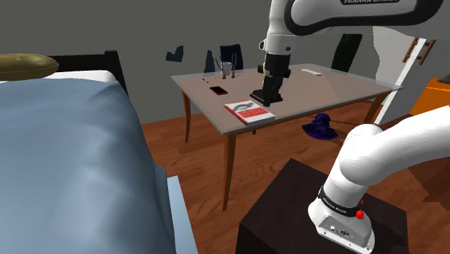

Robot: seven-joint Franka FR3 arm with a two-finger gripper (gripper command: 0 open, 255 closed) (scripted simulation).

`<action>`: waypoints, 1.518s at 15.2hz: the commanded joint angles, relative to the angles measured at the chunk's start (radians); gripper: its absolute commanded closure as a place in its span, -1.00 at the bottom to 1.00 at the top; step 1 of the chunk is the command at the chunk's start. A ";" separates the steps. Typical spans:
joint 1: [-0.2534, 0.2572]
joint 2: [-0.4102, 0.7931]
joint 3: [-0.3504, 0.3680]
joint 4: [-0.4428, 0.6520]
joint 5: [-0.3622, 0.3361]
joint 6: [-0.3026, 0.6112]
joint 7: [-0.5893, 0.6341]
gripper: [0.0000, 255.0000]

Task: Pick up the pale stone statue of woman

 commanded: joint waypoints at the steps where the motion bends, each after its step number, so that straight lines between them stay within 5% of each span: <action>1: 0.000 0.000 0.000 0.000 0.000 0.000 0.000 -1.00; 14: -0.012 0.174 -0.249 0.185 -0.308 -0.047 -0.562 -1.00; 23: 0.003 0.409 -0.387 0.428 -0.431 -0.008 -0.942 -1.00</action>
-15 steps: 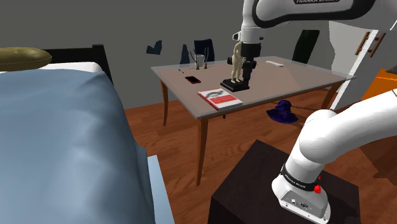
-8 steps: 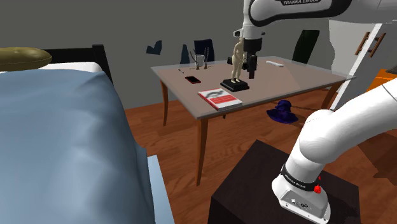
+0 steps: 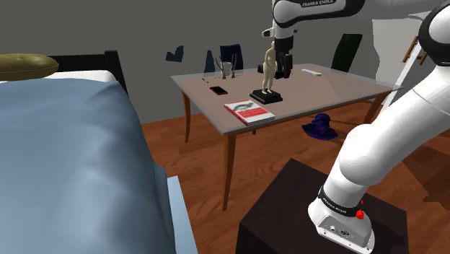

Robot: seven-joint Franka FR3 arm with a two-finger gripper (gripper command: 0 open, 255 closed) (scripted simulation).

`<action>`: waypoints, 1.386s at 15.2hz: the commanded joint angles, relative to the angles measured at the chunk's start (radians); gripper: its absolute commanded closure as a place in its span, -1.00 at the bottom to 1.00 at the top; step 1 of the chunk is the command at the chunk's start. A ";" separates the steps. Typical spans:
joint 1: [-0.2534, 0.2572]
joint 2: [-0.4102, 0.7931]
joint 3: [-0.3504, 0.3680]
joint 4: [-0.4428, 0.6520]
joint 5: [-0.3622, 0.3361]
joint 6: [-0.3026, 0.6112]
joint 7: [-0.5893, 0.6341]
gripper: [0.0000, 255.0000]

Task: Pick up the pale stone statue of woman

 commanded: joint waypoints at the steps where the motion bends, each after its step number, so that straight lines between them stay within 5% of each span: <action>1: 0.002 0.062 -0.031 0.072 -0.019 0.006 -0.096 -1.00; 10: -0.009 0.377 -0.129 0.421 -0.005 0.056 -0.479 -1.00; 17: -0.090 0.682 -0.148 0.812 0.087 0.039 -0.771 -1.00; 21: -0.085 0.671 -0.145 0.758 0.078 0.083 -0.760 -1.00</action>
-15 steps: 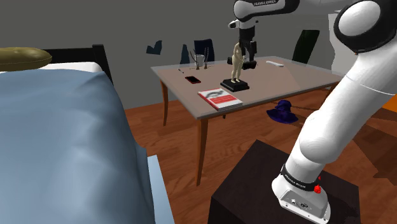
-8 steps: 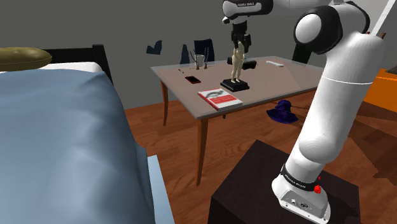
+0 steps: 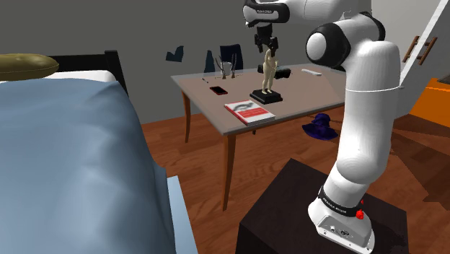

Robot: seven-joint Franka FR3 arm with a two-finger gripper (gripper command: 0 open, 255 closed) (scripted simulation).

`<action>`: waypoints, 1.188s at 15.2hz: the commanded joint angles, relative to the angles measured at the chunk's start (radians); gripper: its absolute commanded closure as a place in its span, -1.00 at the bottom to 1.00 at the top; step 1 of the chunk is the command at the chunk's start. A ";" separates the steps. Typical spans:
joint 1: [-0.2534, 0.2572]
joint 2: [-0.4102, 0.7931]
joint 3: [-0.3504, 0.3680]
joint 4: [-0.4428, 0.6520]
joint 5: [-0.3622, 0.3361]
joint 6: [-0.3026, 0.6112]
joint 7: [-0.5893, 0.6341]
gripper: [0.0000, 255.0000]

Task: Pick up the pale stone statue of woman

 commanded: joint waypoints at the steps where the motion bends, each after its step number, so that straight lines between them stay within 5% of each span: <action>1: 0.004 -0.011 0.001 -0.041 -0.007 0.030 0.009 -1.00; 6: 0.012 -0.029 0.002 -0.113 -0.018 0.081 0.030 -1.00; 7: 0.012 -0.031 0.002 -0.115 -0.019 0.082 0.031 1.00; 18: 0.008 -0.019 0.001 -0.073 -0.012 0.053 0.018 1.00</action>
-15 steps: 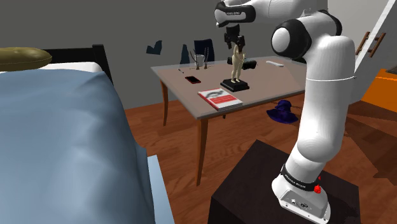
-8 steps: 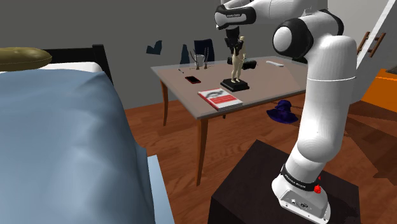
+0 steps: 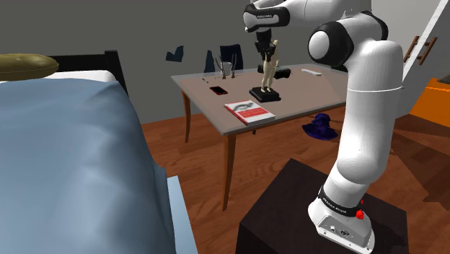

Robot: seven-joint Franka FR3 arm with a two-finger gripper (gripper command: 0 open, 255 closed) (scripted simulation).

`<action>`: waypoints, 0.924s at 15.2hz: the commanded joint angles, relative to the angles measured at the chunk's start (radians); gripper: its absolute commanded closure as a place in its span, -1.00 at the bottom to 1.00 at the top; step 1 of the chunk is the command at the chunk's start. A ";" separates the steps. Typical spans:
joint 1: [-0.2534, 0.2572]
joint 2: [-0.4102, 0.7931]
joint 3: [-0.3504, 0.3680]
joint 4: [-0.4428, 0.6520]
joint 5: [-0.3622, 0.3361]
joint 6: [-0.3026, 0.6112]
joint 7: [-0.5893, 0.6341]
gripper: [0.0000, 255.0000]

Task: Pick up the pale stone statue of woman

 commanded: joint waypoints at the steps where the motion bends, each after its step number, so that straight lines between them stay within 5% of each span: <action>1: -0.003 0.007 -0.001 0.032 0.005 -0.023 -0.009 1.00; 14: -0.059 0.124 -0.005 0.367 0.065 -0.230 -0.098 1.00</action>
